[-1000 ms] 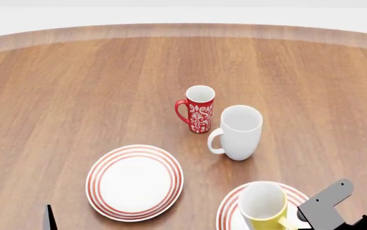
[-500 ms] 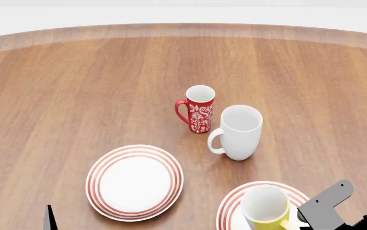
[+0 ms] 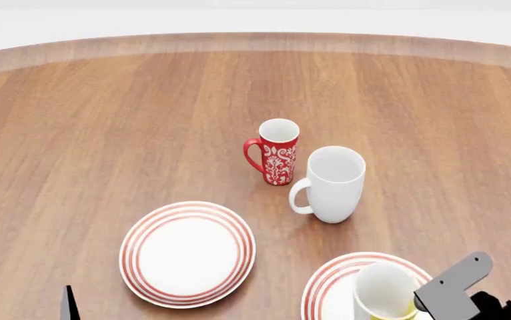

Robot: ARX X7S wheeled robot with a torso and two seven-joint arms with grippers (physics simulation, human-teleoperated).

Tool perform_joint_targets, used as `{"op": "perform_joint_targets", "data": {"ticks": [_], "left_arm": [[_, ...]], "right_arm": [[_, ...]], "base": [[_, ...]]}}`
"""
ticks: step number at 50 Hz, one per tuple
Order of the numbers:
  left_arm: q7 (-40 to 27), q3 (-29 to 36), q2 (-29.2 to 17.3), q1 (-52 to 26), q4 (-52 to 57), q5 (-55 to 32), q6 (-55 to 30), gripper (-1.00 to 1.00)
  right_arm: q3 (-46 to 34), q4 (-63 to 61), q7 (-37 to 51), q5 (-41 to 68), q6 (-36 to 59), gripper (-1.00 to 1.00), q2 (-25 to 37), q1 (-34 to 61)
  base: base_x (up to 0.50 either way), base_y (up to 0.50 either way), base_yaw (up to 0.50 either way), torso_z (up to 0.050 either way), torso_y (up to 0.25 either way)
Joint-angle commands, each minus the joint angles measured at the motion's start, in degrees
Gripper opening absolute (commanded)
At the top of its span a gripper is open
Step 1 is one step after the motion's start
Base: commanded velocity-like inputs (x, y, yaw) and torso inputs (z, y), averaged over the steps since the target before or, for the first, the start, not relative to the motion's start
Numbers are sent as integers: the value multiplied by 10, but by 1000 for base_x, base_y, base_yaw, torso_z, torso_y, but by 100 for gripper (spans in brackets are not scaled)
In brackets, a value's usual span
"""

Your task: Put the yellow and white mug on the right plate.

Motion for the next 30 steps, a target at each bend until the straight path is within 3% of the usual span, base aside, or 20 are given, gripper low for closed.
{"op": "perform_joint_targets", "data": {"ticks": [1,11,17,30], "left_arm": [[10,-15,10,0,4,6,0,100],[8,-16,9,1,11,6,-3,100],[7,-17,7,1,16,4,-6,100],[5,-21,3,-1,21,3,-15,100]], "right_arm": [[23,-50,-5,2,13,100,8,-24],[121,-264,45,103,51,100,85,-139],[204,-366,88,161,17,100,120,-249],[363,-476,131,220,-154,100,77,-445]], "base": [[0,0,0,0,0],[0,0,0,0,0],[0,0,0,0,0],[0,0,0,0,0]]}}
